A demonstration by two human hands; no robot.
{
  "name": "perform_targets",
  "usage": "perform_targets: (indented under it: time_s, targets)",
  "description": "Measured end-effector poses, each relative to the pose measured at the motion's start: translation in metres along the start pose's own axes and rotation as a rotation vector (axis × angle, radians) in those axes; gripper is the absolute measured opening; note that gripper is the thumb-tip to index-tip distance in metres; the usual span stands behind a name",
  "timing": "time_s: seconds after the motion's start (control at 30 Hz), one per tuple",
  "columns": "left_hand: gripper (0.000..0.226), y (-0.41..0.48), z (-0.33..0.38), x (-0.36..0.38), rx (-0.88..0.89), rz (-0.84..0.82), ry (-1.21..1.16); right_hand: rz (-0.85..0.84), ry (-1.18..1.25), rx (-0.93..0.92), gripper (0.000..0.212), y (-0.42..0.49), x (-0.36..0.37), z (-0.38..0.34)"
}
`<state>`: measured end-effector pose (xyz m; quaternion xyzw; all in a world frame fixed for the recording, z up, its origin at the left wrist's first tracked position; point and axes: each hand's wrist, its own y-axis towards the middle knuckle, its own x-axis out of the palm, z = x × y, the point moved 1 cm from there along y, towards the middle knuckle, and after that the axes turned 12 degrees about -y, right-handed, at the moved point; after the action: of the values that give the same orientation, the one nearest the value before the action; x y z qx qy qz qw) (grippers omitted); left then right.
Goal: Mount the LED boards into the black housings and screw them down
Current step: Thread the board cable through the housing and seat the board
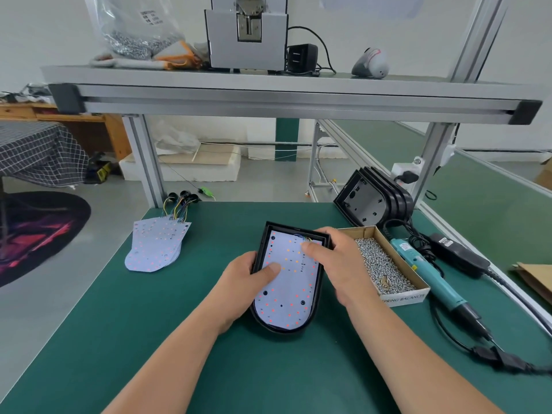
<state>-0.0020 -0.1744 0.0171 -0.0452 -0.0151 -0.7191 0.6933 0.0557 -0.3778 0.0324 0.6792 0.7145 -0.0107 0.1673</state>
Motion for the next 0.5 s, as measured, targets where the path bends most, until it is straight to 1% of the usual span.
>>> perform_targets:
  time_s: [0.07,0.17,0.23,0.3,0.37,0.4,0.47,0.5]
  targets:
    - [0.025,-0.001,0.000,-0.001,-0.018,-0.049,0.005,0.003,0.003,0.001,0.017,-0.001,-0.001,0.000]
    - [0.033,-0.001,0.002,-0.001,-0.003,-0.026,-0.014,0.008,-0.014,-0.014,0.021,-0.001,-0.001,-0.002]
    - [0.035,-0.001,0.001,0.000,0.018,-0.016,0.009,-0.003,-0.028,-0.027,0.022,0.000,-0.002,-0.003]
    - [0.039,0.000,0.000,0.000,0.007,-0.026,0.003,-0.022,-0.031,-0.011,0.021,0.000,-0.004,-0.002]
    - [0.051,0.000,-0.002,0.000,-0.037,-0.098,-0.067,-0.051,-0.023,0.029,0.019,0.001,-0.006,0.000]
    - [0.063,0.001,-0.002,-0.001,-0.055,-0.110,-0.092,-0.074,-0.010,0.055,0.017,0.001,-0.008,0.000]
    - [0.087,0.003,-0.003,-0.003,-0.067,-0.006,-0.077,-0.128,0.015,0.099,0.017,0.001,-0.012,-0.001]
    - [0.091,0.005,-0.005,-0.006,-0.053,0.056,-0.041,-0.156,0.018,0.108,0.018,0.001,-0.015,-0.001]
